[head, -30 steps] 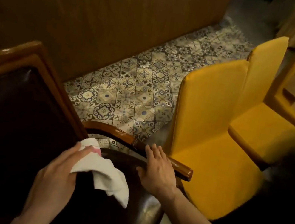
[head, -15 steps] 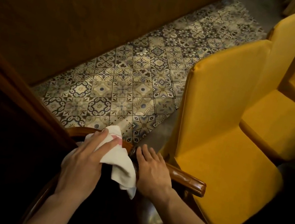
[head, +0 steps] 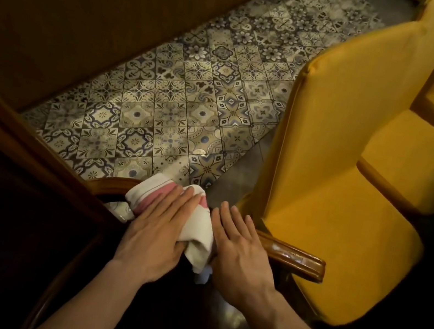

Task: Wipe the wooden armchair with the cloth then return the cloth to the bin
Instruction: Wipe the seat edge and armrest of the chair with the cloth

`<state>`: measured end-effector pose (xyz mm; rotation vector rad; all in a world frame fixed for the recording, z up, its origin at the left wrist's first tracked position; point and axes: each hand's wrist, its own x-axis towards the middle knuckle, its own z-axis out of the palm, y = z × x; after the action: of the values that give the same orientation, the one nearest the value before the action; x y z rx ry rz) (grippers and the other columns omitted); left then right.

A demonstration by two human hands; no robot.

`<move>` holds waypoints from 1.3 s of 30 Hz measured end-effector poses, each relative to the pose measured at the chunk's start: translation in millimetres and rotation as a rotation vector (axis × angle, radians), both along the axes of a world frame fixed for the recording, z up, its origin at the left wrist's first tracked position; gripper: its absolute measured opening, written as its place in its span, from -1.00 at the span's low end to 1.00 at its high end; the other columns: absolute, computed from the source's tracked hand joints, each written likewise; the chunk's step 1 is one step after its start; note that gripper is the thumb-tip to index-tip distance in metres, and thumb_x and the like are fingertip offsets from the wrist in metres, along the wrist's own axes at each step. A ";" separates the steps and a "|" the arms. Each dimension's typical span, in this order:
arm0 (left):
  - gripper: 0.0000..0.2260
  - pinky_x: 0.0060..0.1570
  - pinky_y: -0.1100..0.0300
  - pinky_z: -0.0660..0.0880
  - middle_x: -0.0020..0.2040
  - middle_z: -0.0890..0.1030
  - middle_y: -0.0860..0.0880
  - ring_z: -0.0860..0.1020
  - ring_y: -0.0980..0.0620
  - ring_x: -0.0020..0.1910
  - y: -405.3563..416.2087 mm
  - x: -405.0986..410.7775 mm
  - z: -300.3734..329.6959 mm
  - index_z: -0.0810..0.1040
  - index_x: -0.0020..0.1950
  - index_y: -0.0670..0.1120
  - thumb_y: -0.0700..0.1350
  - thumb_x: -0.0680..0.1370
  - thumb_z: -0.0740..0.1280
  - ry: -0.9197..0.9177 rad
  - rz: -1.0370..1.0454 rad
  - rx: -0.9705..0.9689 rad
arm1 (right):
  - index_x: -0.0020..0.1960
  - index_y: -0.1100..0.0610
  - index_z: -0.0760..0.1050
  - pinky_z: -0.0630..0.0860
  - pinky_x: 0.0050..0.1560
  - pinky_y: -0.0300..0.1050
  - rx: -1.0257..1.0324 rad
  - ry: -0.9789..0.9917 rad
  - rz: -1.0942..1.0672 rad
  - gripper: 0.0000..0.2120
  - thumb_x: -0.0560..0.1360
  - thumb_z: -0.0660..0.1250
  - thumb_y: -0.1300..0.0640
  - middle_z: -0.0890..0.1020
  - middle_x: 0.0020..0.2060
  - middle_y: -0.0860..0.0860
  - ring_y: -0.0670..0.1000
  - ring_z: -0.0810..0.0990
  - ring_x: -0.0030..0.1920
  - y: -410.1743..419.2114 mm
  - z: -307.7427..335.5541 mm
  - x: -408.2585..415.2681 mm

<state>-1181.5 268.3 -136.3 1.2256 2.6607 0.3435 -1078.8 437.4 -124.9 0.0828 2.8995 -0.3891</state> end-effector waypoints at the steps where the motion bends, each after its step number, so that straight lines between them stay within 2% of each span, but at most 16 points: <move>1: -0.22 0.57 0.06 -0.16 0.65 -0.03 0.05 -0.17 0.09 0.60 -2.0 -2.1 0.3 -0.06 0.64 0.00 -0.05 0.50 0.28 0.004 0.006 0.004 | 0.61 0.12 -0.18 -0.26 0.54 0.06 0.003 -0.005 -0.003 -0.04 0.47 0.35 -0.12 -0.17 0.60 0.08 0.12 -0.21 0.58 -1.0 1.0 0.1; 5: -0.26 0.55 0.13 -0.23 0.64 0.04 0.03 -0.10 0.06 0.61 -16.3 -11.6 1.5 0.02 0.63 -0.03 -0.17 0.51 0.29 -0.012 0.049 0.043 | 0.62 0.11 -0.16 -0.27 0.52 0.03 -0.003 -0.004 -0.013 -0.15 0.48 0.18 -0.11 -0.15 0.61 0.10 0.12 -0.23 0.58 -1.9 3.7 -1.0; 8: -0.25 0.55 0.13 -0.21 0.63 0.09 0.02 -0.07 0.07 0.61 -33.4 -25.4 0.7 0.07 0.63 -0.04 -0.21 0.49 0.31 -0.021 0.096 0.052 | 0.62 0.10 -0.15 -0.28 0.52 0.03 -0.001 0.015 -0.021 -0.17 0.50 0.23 0.05 -0.13 0.61 0.10 0.10 -0.23 0.58 -2.2 3.3 -0.7; 13: -0.23 0.57 -0.09 0.00 0.63 0.13 -0.06 0.00 -0.05 0.61 -65.7 -49.3 -2.8 0.07 0.62 -0.06 -0.21 0.49 0.36 0.002 0.204 -0.002 | 0.61 0.10 -0.18 -0.28 0.53 0.03 -0.015 0.034 -0.034 -0.17 0.52 0.25 0.07 -0.16 0.61 0.10 0.10 -0.26 0.57 -4.5 4.3 1.1; 18: -0.32 0.57 -0.07 -0.06 0.61 0.19 -0.14 0.05 -0.14 0.60 -51.2 -43.2 -9.9 0.12 0.61 -0.08 -0.15 0.51 0.29 0.011 0.354 0.044 | 0.61 0.11 -0.19 -0.27 0.53 0.06 -0.012 0.040 -0.046 -0.16 0.52 0.25 0.06 -0.17 0.60 0.12 0.13 -0.26 0.57 -6.1 3.1 2.0; 21: -0.32 0.57 -0.05 -0.10 0.61 0.17 -0.12 0.04 -0.13 0.61 -48.1 -41.8 -11.8 0.10 0.62 -0.07 -0.10 0.48 0.16 0.015 0.348 0.042 | 0.61 0.11 -0.20 -0.24 0.54 0.09 -0.007 0.034 -0.054 -0.16 0.52 0.25 0.06 -0.17 0.60 0.12 0.13 -0.25 0.57 -6.5 0.8 2.8; 24: -0.26 0.57 -0.08 -0.09 0.64 0.10 -0.07 -0.06 -0.07 0.62 -45.0 -35.1 -11.5 0.02 0.63 -0.02 -0.16 0.49 0.25 0.001 0.344 0.040 | 0.61 0.10 -0.21 -0.23 0.54 0.10 -0.009 0.032 -0.053 -0.16 0.52 0.23 0.05 -0.18 0.60 0.12 0.14 -0.26 0.57 -6.2 -0.8 3.1; 27: -0.19 0.56 -0.13 -0.05 0.63 0.12 -0.08 -0.07 -0.08 0.62 -23.7 -16.3 -9.3 0.07 0.63 -0.07 -0.22 0.44 0.36 -0.009 0.260 0.080 | 0.61 0.12 -0.20 -0.25 0.54 0.09 -0.002 0.016 -0.042 -0.16 0.51 0.22 0.03 -0.18 0.60 0.13 0.15 -0.26 0.57 -6.2 -0.4 2.5; 31: -0.18 0.57 -0.03 -0.11 0.64 0.09 -0.06 -0.13 -0.02 0.62 -2.4 3.9 -7.7 0.05 0.63 -0.06 -0.21 0.43 0.36 -0.035 0.231 0.115 | 0.61 0.13 -0.18 -0.28 0.53 0.06 -0.015 0.011 -0.024 -0.21 0.55 0.17 -0.05 -0.15 0.61 0.13 0.13 -0.24 0.58 -3.6 0.9 1.8; 34: -0.21 0.57 -0.03 -0.08 0.64 0.06 -0.04 -0.14 -0.01 0.62 1.0 8.4 -7.0 0.04 0.63 -0.06 -0.19 0.44 0.30 -0.047 0.194 0.122 | 0.61 0.13 -0.16 -0.27 0.54 0.06 -0.033 -0.002 -0.017 -0.20 0.54 0.13 -0.13 -0.14 0.61 0.13 0.12 -0.23 0.58 -1.6 3.8 0.6; 39: -0.23 0.56 -0.06 0.06 0.64 0.04 0.08 -0.16 0.09 0.61 8.8 16.2 -5.4 0.02 0.63 0.05 -0.23 0.49 0.26 -0.127 0.175 0.139 | 0.62 0.12 -0.14 -0.25 0.54 0.03 -0.086 -0.063 -0.027 -0.08 0.47 0.23 -0.23 -0.11 0.61 0.11 0.09 -0.20 0.58 1.1 9.9 -3.3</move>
<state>-1165.3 277.2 -141.7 0.9710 2.6766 0.6210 -1082.1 438.4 -115.0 0.1179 2.8180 -0.5063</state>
